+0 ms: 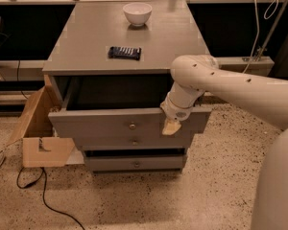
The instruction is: Open top drawer
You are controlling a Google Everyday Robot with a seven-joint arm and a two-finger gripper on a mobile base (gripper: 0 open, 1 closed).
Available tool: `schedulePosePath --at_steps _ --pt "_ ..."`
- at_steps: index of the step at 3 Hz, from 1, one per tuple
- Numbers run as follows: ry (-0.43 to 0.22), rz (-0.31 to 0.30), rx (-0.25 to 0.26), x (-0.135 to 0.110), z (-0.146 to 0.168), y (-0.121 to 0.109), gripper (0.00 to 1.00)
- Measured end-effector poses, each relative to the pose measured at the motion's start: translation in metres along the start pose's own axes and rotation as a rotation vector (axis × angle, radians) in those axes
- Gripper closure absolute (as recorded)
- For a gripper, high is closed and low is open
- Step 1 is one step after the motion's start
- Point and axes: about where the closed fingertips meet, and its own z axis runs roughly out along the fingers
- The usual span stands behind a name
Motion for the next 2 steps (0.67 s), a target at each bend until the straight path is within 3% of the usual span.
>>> schedulePosePath --at_steps 1,2 --pt "0.002 0.0 0.019 -0.0042 -0.0073 0.0028 0.88" --pt "0.002 0.0 0.019 -0.0046 -0.0099 0.0023 1.0"
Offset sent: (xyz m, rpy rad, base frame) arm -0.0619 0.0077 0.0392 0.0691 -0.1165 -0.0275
